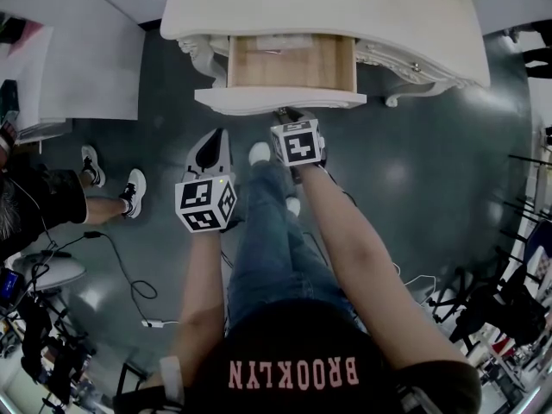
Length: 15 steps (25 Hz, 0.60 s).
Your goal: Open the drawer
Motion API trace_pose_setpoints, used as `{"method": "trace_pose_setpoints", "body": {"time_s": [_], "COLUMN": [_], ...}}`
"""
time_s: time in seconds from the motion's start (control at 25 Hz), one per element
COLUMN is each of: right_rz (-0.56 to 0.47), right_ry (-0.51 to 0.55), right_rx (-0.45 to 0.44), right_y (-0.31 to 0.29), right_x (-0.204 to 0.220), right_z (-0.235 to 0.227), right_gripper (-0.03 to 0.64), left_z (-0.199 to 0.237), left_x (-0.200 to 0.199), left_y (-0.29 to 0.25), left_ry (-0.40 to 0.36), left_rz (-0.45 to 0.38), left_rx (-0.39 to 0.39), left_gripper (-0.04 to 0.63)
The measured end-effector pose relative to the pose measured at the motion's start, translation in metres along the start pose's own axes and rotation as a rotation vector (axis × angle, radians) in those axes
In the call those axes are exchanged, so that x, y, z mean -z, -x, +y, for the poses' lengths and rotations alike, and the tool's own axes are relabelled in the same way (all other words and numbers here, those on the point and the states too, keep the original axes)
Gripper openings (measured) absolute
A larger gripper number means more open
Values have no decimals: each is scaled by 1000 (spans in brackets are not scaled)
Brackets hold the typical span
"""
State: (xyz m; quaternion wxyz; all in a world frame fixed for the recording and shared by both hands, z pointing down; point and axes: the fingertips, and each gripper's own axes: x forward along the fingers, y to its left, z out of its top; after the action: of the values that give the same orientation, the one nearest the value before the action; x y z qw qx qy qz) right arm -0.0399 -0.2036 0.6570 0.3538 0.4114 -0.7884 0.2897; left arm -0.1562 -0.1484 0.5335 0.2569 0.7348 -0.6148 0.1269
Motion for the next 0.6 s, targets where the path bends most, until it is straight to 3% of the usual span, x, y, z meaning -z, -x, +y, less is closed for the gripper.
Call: {"method": "trace_pose_setpoints", "body": {"time_s": [0.6], "right_rz": [1], "right_ry": [-3], "right_rx": [-11], "right_y": [16], "right_x": [21], "right_z": [10], "right_gripper": [107], "left_z": [-17], "left_x": [20], "left_y": [29], "left_ry": [-13], "left_rz": [-6], "left_rx": [2], "left_gripper": [6]}}
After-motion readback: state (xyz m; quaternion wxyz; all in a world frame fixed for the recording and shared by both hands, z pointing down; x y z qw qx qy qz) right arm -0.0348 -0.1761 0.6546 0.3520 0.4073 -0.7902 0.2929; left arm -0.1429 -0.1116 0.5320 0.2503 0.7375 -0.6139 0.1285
